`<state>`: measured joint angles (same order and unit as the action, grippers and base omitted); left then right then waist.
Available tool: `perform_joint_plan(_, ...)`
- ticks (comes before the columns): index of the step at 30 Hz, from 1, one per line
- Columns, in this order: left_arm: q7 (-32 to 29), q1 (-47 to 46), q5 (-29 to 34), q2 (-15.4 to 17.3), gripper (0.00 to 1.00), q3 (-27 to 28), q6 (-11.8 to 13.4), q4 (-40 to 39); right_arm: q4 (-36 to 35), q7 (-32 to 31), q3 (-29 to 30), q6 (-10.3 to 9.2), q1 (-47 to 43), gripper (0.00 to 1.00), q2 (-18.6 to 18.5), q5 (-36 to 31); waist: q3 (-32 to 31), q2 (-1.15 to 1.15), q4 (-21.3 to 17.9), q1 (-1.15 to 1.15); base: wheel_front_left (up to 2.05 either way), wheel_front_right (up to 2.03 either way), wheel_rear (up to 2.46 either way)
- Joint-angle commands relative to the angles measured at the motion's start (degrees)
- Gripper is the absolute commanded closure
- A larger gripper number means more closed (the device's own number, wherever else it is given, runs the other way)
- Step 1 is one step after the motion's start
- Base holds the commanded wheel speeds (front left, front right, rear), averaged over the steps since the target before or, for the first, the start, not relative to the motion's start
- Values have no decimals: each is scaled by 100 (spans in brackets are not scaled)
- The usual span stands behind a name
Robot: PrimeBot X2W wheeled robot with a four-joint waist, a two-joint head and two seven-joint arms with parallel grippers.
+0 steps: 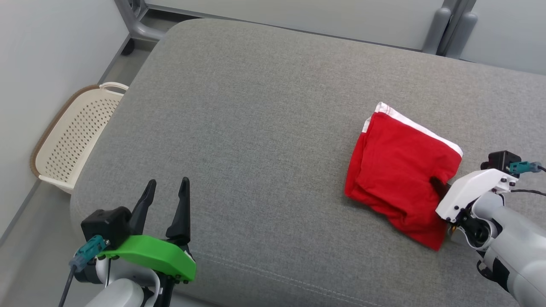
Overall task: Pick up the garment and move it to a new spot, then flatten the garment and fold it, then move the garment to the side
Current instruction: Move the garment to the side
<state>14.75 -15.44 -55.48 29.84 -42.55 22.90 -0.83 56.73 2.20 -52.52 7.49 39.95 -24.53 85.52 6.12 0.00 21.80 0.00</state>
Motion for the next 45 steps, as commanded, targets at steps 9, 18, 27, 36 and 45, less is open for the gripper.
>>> perform_joint_plan(9, 31, 80, 71, -14, 0, 35, -50, -66, -355, -80, -207, 0, 149, 100, -311, -279, -149, 0, -493, 0, 0, 0, 0)
perform_joint_plan(18, -4, 112, 87, -59, 0, 10, -32, -228, -757, -448, -486, 0, 420, 100, -892, -640, -262, 0, -1324, 0, 0, 0, 0)
perform_joint_plan(27, -18, 78, 62, -106, 0, 41, -53, -310, -1022, -715, -665, 0, 888, 100, -1266, -1079, -196, 0, -2022, 0, 0, 0, 0)
perform_joint_plan(36, -47, -74, 109, -58, 0, 47, -68, -339, -996, -918, -698, 0, 1506, 100, -1429, -1551, 47, 0, -2392, 0, 0, 0, 0)
perform_joint_plan(45, -301, -353, 243, 95, 0, -40, -29, -541, -675, -878, -473, 0, 2017, 100, -1384, -1714, 310, 0, -2322, 0, 0, 0, 0)
